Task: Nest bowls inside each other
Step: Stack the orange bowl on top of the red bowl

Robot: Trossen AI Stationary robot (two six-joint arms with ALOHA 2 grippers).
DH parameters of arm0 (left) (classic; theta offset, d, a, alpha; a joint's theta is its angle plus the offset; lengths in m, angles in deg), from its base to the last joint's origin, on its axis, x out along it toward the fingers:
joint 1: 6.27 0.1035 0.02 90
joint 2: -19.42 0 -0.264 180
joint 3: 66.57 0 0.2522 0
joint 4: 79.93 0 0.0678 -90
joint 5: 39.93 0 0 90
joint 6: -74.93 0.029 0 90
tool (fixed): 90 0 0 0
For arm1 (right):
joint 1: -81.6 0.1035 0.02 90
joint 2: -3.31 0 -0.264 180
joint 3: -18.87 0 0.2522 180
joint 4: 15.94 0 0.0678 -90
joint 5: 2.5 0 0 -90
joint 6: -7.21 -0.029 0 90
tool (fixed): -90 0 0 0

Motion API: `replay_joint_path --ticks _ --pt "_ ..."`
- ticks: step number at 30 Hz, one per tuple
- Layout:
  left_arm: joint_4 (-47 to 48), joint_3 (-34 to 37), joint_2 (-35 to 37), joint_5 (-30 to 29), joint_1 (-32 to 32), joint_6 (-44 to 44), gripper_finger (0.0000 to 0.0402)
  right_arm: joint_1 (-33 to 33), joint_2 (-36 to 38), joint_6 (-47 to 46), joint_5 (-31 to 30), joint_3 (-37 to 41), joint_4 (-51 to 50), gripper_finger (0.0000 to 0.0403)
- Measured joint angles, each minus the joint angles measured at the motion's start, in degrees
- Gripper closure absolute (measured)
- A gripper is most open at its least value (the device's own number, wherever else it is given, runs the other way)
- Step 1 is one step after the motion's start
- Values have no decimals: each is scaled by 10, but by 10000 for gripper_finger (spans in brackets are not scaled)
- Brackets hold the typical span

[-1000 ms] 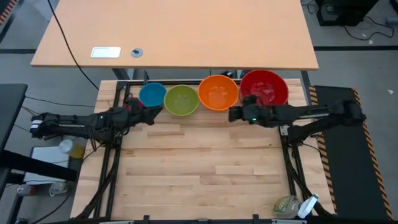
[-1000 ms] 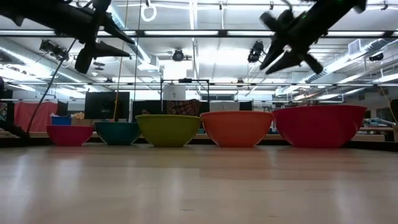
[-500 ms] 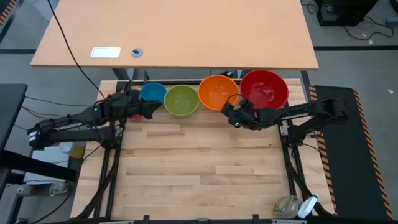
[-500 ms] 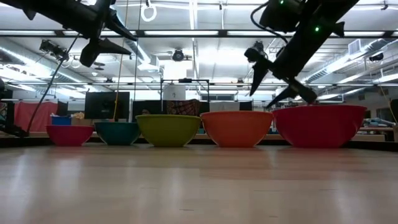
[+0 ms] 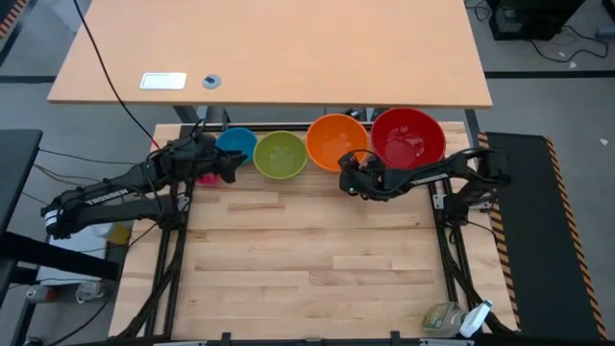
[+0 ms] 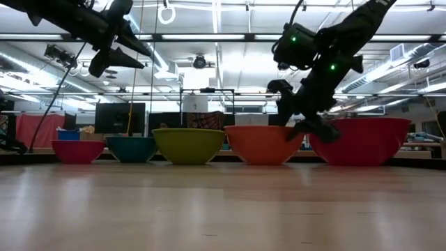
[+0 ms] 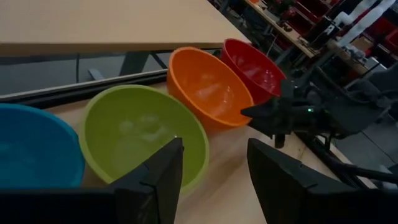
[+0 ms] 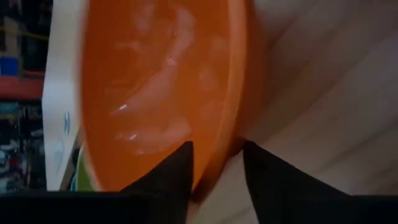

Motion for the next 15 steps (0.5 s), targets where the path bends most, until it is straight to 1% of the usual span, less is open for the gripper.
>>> replay_joint_path --ticks 4,7,15 --pt "-2 0 0 18 0 1 219 -1 -9 -27 -4 0 -4 313" --pt "-2 0 0 24 0 2 219 -2 -8 -27 -19 0 -3 337" --pt "-2 0 0 24 0 12 219 -6 -7 -25 -24 0 0 363"
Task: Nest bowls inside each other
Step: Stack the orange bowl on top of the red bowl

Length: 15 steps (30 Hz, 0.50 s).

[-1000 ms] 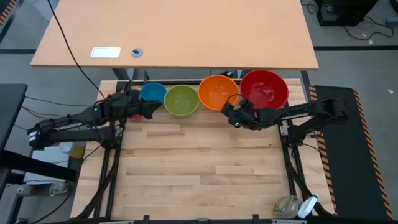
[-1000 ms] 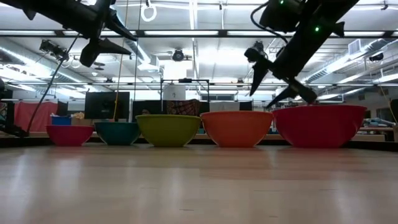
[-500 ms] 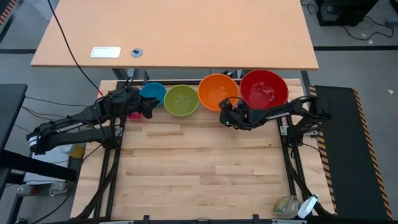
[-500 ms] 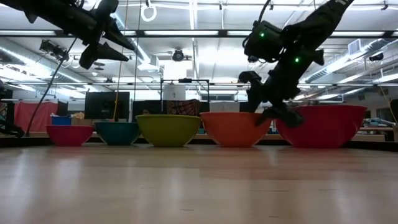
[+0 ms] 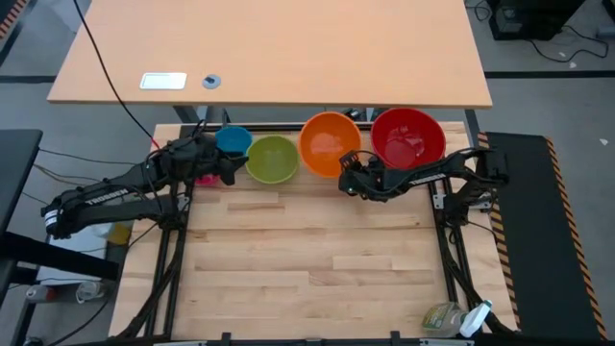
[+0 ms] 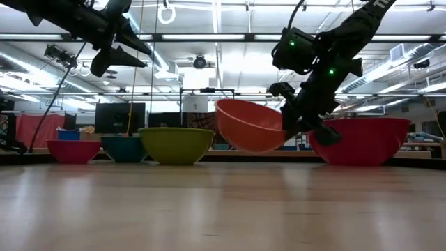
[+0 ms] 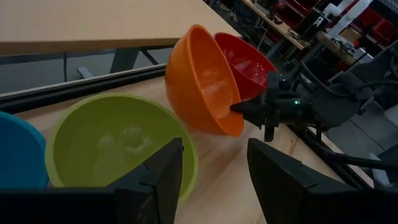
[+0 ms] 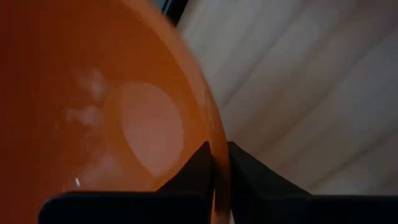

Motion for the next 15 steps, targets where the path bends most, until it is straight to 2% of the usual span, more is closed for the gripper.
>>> replay_joint_path --ticks 9,15 --pt "-7 0 0 5 0 5 219 -3 0 29 -19 0 59 374" --pt "-9 0 0 13 0 5 219 1 5 115 -46 0 179 374"
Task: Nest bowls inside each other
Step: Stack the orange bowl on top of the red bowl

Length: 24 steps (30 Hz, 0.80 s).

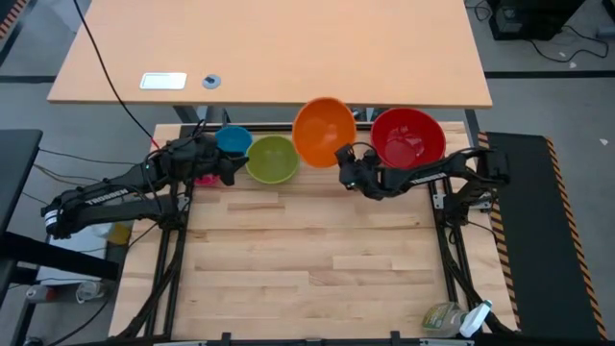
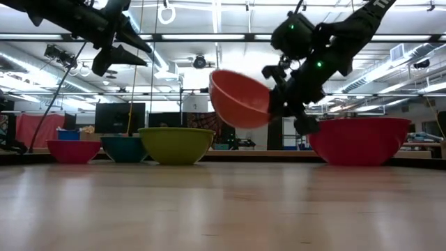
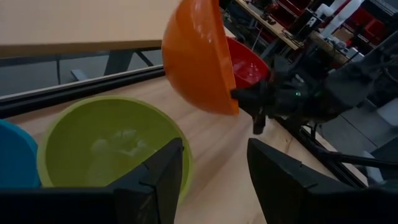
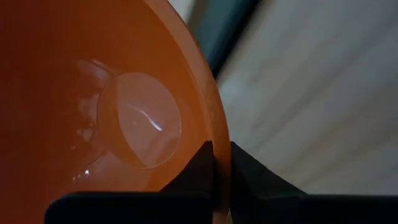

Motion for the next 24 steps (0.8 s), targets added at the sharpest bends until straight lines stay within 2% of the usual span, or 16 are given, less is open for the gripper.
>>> replay_joint_path --ticks 5,11,18,24 --pt "-5 0 0 7 0 -1 219 1 45 78 -9 0 11 374" --pt "-13 0 0 7 0 -1 219 -10 155 157 -21 0 -87 374" --pt "-21 1 -16 7 -2 0 219 -30 298 181 -2 0 -306 374" --pt "5 -36 -84 7 -16 16 219 -71 385 200 47 -46 -562 374"
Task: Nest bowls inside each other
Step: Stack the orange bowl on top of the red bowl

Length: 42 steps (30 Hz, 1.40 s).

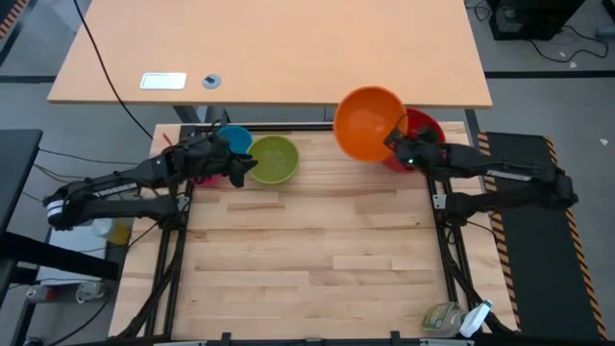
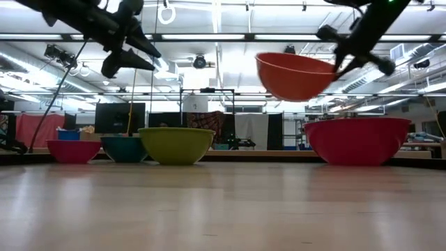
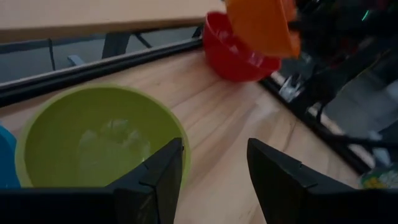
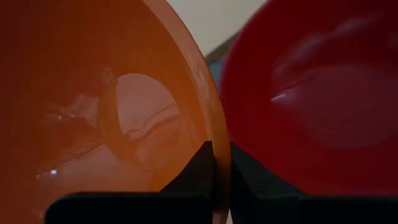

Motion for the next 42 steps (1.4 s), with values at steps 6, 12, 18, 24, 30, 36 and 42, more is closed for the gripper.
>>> replay_joint_path --ticks 6,12,18,24,30,36,42 --pt "47 -70 -78 0 0 39 219 -61 28 5 17 -35 -205 374" --pt "81 -129 -127 0 -11 54 219 -143 50 31 51 -23 -270 374" --pt "82 -146 -144 0 -24 62 219 -246 56 129 94 13 -260 374" --pt "82 -146 -145 0 -32 59 219 -335 50 231 144 41 -186 374" --pt "82 -146 -145 0 -33 49 219 -413 33 305 199 71 -125 373" --pt "82 -146 -145 0 -33 43 219 -458 10 355 218 76 -115 370" --pt "82 -146 -145 0 -33 42 216 -479 -8 420 254 76 -97 338"
